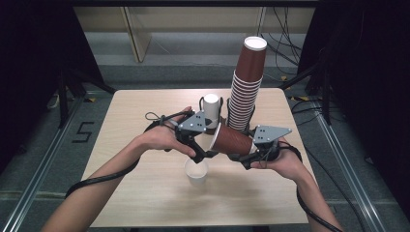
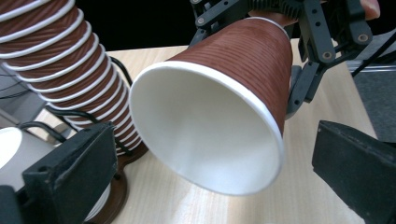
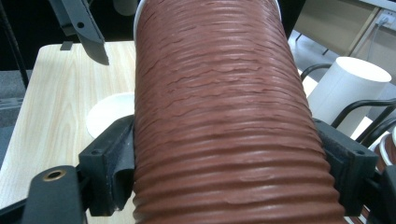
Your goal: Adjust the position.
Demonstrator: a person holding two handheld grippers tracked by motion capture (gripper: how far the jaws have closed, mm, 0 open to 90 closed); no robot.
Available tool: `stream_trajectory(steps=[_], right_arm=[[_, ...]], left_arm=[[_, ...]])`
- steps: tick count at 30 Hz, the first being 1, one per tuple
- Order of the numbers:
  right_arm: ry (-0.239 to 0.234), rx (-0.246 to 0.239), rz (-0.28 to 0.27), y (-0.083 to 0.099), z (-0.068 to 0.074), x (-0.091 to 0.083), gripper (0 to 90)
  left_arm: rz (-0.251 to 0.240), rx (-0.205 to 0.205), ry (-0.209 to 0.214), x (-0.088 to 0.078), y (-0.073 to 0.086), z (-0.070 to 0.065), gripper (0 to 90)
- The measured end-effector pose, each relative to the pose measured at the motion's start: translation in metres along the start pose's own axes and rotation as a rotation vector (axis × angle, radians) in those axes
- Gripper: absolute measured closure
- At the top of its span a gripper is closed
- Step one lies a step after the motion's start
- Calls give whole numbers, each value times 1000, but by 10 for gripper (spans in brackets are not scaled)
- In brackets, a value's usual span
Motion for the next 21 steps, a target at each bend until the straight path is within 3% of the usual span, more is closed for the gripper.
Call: stream_trajectory(steps=[12, 16, 17, 18, 21], right_arm=[[-18, -12, -4, -2, 4, -1, 196], [-8, -39, -24, -5, 5, 0, 197], [-13, -15, -13, -5, 7, 0, 197], [-16, -47, -27, -6, 5, 1, 197], [-23, -45, -26, -8, 7, 1, 197]], left_arm=[[5, 22, 34, 8, -5, 4, 0], [1, 21, 43, 10, -5, 4, 0], [4, 22, 45, 10, -5, 4, 0], [8, 22, 46, 11, -4, 4, 0], [17, 30, 52, 12, -3, 4, 0]])
Point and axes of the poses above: each handheld gripper's, and its own axes: x roughly forward along the jaws, y roughly out of its underside, z roughly to its left, the point moved 4 cm from there along x, roughly forward along the jaws, and after that the axes turned 15 degrees about y, right-handed, at the moved point
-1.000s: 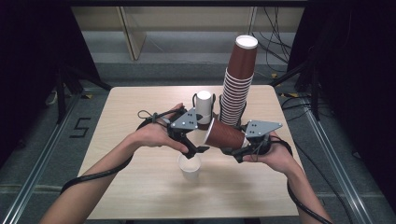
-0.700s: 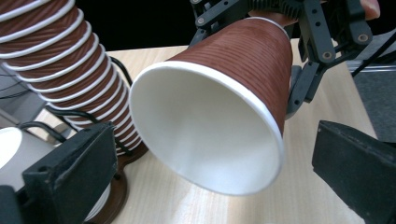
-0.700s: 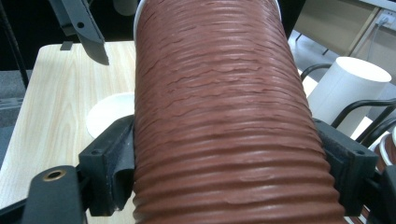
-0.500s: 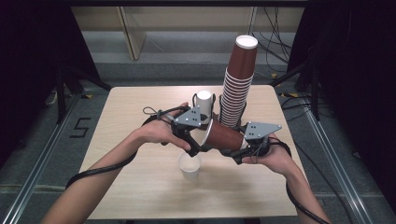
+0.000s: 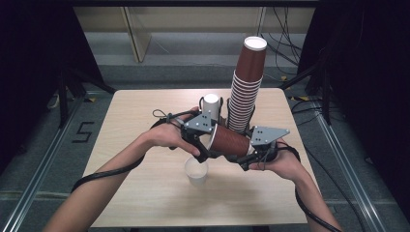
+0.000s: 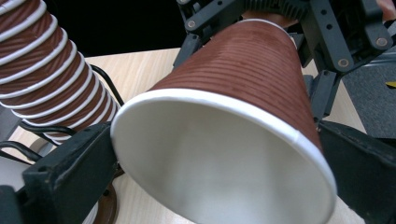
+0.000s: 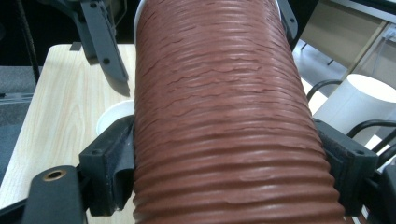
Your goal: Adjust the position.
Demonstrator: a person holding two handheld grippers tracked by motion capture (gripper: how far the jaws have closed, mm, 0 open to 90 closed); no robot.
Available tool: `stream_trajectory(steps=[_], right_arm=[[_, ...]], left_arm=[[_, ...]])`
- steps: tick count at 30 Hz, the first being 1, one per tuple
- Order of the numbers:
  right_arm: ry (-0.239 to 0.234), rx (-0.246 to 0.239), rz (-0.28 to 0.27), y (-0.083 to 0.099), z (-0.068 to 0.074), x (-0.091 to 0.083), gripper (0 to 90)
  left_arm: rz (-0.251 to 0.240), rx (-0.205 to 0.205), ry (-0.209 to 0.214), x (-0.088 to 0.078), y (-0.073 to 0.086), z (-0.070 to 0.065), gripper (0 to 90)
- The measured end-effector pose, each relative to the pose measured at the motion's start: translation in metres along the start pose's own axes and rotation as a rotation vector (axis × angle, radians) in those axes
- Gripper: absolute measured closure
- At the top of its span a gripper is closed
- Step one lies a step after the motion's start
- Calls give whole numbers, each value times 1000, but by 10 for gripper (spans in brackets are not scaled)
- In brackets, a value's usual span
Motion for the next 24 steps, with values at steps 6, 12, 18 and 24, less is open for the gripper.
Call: stream_trajectory(steps=[6, 12, 18, 24], right_arm=[[-9, -1, 2, -1, 3, 1, 197], [-19, -7, -4, -3, 4, 2, 197], [-26, -12, -5, -2, 4, 1, 198], [-36, -21, -3, -1, 4, 3, 200]], left_arm=[[2, 4, 19, 1, 1, 0, 1], [-3, 11, 22, 1, 0, -1, 20], [5, 38, 26, 0, 0, -3, 42], [13, 86, 24, -1, 0, -5, 60]])
Point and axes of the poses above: each handheld gripper's, and its own axes: x roughly forward along the jaws, y roughly out of its underside, z roughly to its left, the point moved 4 cm from there along x, roughly forward along the jaws, and after that the axes turned 15 degrees about y, right-handed, at the moved point
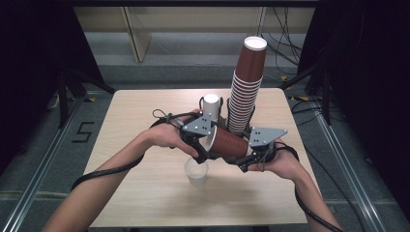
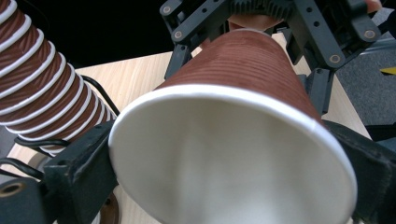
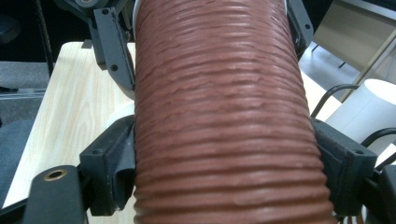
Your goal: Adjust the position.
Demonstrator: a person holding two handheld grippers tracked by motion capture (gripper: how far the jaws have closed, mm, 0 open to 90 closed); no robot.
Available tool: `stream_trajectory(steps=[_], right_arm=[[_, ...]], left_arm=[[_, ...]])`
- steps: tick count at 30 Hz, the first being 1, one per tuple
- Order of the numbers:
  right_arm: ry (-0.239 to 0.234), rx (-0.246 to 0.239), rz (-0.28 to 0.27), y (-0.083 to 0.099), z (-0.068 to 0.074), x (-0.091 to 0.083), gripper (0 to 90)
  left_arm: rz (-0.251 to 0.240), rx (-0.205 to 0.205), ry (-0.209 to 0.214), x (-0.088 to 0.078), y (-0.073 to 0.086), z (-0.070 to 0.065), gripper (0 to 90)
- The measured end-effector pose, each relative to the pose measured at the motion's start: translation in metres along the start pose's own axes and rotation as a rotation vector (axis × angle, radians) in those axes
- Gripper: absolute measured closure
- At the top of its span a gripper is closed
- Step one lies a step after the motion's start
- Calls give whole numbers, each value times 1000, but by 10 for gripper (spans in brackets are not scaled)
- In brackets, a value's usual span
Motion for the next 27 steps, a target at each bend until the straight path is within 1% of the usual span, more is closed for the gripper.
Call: stream_trajectory(steps=[1, 2, 3, 4, 5, 11, 13, 16, 17, 18, 20, 21, 22, 23, 24, 25, 26, 27], right_arm=[[-1, -3, -2, 0, 0, 0, 202], [-1, -3, -2, 0, 0, 0, 203], [1, -3, -1, 0, 0, 0, 204], [-7, 14, 10, 0, 2, 0, 204], [-1, 1, 5, 0, 1, 0, 205], [-1, -3, 1, -1, 0, 1, 208], [-3, -3, 4, -1, 0, 1, 208], [-9, 1, 13, -1, 1, 1, 208], [-8, -8, 12, -1, 1, 1, 208], [-7, -9, 15, -1, 1, 1, 208], [-9, 1, 23, -1, 2, 1, 206], [-6, 1, 26, -1, 1, 1, 204], [3, -11, 28, -2, 1, 2, 200], [1, -9, 38, -2, 1, 2, 188], [14, -11, 46, -2, 1, 2, 164], [25, -14, 59, -1, 1, 3, 147], [32, 6, 77, -1, 3, 3, 136], [42, 2, 84, 0, 2, 3, 117]], left_arm=[[1, 3, -1, 0, 0, 0, 64], [13, 12, -4, -1, 0, 0, 66], [9, 5, -6, -1, -1, -1, 68], [11, 5, -8, -1, -1, -1, 69], [13, 7, -10, -1, -1, -1, 70], [15, 20, -13, -2, -2, -1, 78], [34, 28, -8, -3, -3, -1, 80], [40, 30, -12, -2, -4, -2, 81], [54, 36, -9, -2, -5, -2, 82], [56, 34, -11, -2, -6, -3, 82], [65, 37, -18, -2, -7, -3, 82], [84, 38, -18, -2, -8, -3, 81], [100, 45, -16, -3, -9, -3, 81], [111, 50, -21, -2, -10, -3, 81], [116, 59, -29, -1, -12, -3, 81], [131, 65, -34, -2, -13, -3, 81], [139, 61, -39, -2, -15, -3, 81], [155, 63, -41, -3, -17, -2, 81]])
Point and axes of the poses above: each handheld gripper's, and its own axes: x roughly forward along the jaws, y roughly out of its underside, z roughly to its left, the point moved 4 cm from there along x, roughly forward along the jaws, and after that the axes turned 15 degrees about y, right-handed, at the moved point
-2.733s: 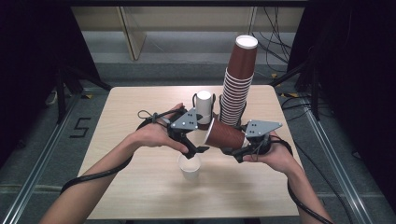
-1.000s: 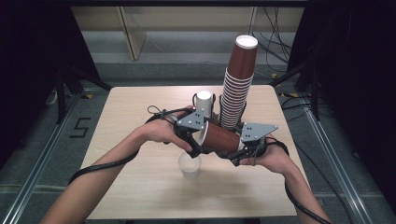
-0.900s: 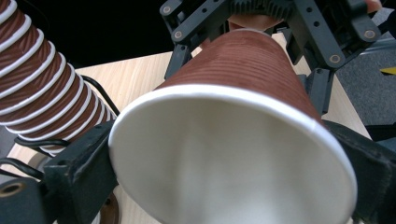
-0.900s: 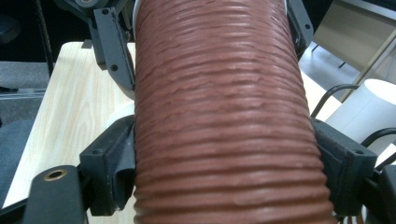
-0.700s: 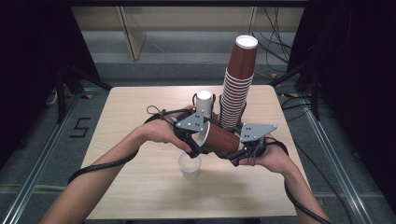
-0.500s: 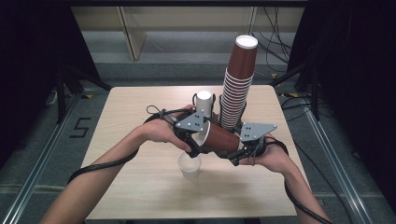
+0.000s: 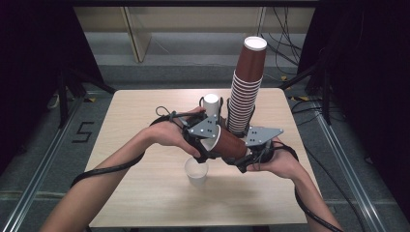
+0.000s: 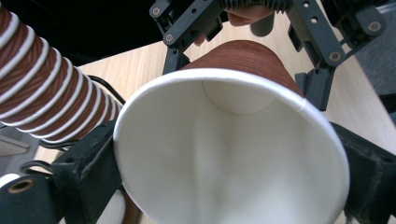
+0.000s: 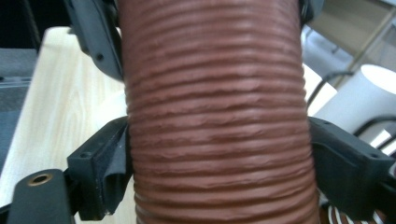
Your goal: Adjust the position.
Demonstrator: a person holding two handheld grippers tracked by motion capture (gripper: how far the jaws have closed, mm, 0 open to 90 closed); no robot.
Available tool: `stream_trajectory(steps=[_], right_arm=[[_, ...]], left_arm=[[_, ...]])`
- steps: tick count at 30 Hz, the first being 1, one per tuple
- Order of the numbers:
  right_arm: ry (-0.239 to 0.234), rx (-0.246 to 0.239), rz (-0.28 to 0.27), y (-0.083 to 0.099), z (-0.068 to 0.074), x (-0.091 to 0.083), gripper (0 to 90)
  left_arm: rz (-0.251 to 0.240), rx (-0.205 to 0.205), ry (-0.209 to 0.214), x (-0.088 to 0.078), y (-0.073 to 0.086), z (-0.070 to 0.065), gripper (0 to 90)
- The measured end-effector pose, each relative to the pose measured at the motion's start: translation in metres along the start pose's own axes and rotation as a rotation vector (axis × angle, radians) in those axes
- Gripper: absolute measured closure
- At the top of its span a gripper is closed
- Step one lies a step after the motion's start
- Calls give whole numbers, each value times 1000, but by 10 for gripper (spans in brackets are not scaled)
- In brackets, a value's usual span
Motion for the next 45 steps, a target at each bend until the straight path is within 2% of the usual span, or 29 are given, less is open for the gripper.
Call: stream_trajectory(steps=[3, 5, 7, 10, 11, 14, 17, 20, 27, 34, 35, 36, 39, 43, 45], right_arm=[[-6, -18, 22, 3, 0, 0, 66], [9, -3, 42, 6, 0, -1, 58], [24, -19, 50, 9, -2, -2, 57], [23, -3, 67, 12, -2, -4, 60], [36, -18, 66, 13, -4, -4, 61], [45, -2, 85, 17, -5, -6, 64], [57, -12, 88, 21, -7, -6, 67], [56, 4, 104, 24, -6, -7, 68], [75, -7, 104, 23, -10, -8, 69], [80, 2, 103, 18, -9, -7, 78], [89, -13, 96, 18, -9, -6, 78], [84, -4, 100, 17, -9, -5, 79], [94, -16, 89, 13, -8, -1, 83], [102, -41, 76, 7, -6, 6, 87], [100, -33, 73, 4, -3, 10, 91]], left_arm=[[48, 7, -12, -2, -3, 2, 80], [82, 8, -26, -3, -4, 3, 79], [119, 9, -30, -4, -4, 5, 79], [154, 1, -34, -4, -2, 6, 78], [163, 2, -35, -4, -2, 6, 78], [201, -7, -43, -4, 1, 8, 77], [236, -8, -51, -6, 3, 10, 77], [259, -13, -61, -7, 5, 12, 77], [331, -22, -72, -9, 10, 16, 76], [369, -29, -83, -10, 14, 20, 76], [375, -26, -86, -9, 15, 20, 76], [381, -24, -88, -9, 15, 20, 76], [404, -17, -90, -8, 15, 21, 76], [430, -8, -79, -7, 15, 20, 76], [440, -4, -77, -6, 15, 20, 76]])
Point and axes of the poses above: each handheld gripper's, and its own axes: x roughly forward along the jaws, y roughly out of its underside, z roughly to its left, the point moved 4 cm from there along x, roughly forward along the jaws, and after that the axes turned 15 degrees about y, right-handed, at the moved point
